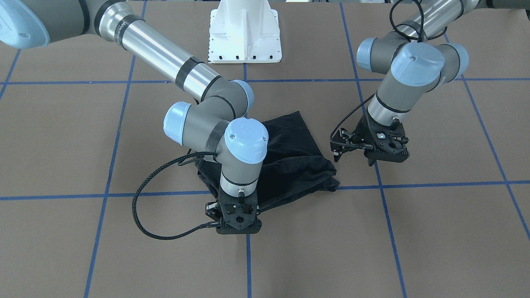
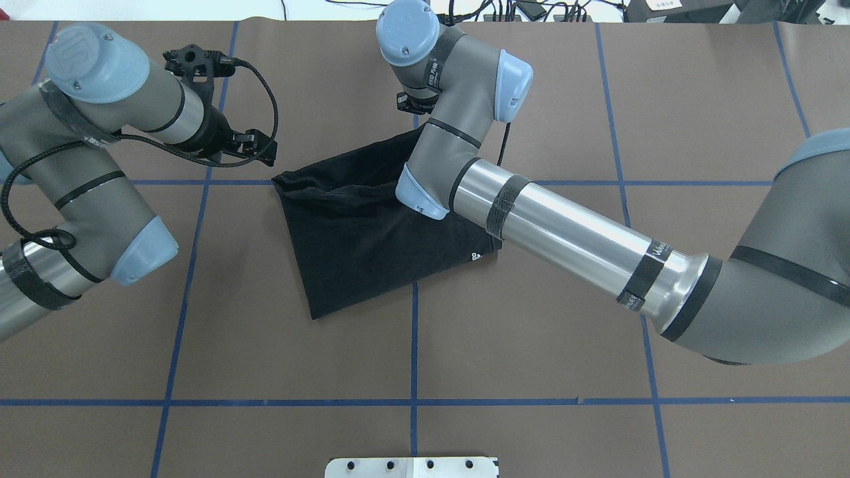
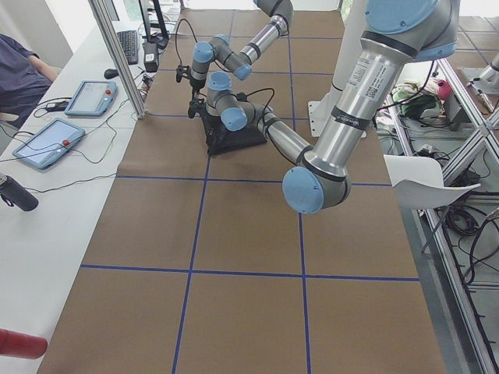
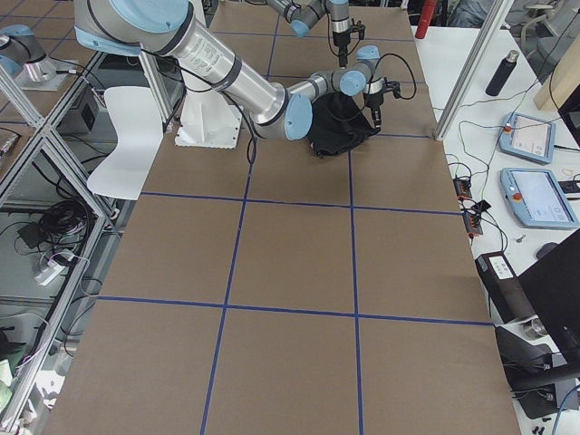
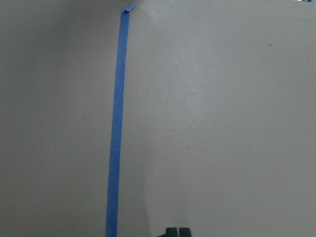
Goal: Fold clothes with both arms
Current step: 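Release the shirt and lift the right gripper away from the fold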
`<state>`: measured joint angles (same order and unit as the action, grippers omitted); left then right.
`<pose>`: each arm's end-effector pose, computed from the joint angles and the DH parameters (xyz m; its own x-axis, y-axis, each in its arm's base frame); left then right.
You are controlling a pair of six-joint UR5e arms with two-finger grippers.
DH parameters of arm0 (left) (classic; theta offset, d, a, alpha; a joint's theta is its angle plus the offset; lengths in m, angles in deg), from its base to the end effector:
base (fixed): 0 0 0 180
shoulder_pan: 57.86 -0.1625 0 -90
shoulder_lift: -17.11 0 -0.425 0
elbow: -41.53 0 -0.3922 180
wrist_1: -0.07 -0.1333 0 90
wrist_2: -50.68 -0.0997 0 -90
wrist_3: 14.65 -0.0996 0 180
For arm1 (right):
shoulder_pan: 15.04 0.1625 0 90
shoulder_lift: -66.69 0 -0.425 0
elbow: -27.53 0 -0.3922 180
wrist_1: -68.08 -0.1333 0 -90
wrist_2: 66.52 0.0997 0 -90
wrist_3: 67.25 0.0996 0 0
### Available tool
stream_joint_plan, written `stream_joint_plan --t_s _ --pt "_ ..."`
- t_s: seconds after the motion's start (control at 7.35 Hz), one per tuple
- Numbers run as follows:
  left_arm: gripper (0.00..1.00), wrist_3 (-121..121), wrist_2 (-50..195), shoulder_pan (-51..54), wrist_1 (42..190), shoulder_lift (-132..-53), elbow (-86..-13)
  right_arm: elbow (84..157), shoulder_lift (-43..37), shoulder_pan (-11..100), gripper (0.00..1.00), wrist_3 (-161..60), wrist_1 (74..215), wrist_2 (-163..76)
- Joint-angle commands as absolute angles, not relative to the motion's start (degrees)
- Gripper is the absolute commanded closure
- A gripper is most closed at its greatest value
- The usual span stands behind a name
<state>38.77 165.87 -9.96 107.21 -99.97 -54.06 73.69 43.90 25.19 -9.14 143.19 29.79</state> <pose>0.3729 -0.5483 0.3112 0.6176 0.1208 -0.7771 0.1063 0.9662 0.2347 -0.6015 -0.6691 0.1875 0.8207 0.0065 0.5714 -0.1842 0.9495 0.2539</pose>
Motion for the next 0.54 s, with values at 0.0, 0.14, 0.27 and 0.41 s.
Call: stream_joint_plan --t_s 0.0,0.14,0.27,0.41 --pt "0.00 38.70 167.30 -9.96 107.12 -99.96 -54.35 72.27 44.27 26.95 0.01 -9.49 140.76 33.03" --pt "0.00 38.70 167.31 -9.96 107.12 -100.05 -54.44 72.27 43.58 28.01 0.01 -10.02 141.20 34.97" --pt "0.00 38.70 167.31 -9.96 107.12 -99.96 -54.44 72.27 43.57 29.33 0.01 -12.12 141.98 35.60" --pt "0.00 38.61 167.31 -9.79 107.03 -100.05 -54.44 72.62 43.57 31.25 0.01 -15.01 145.04 38.57"
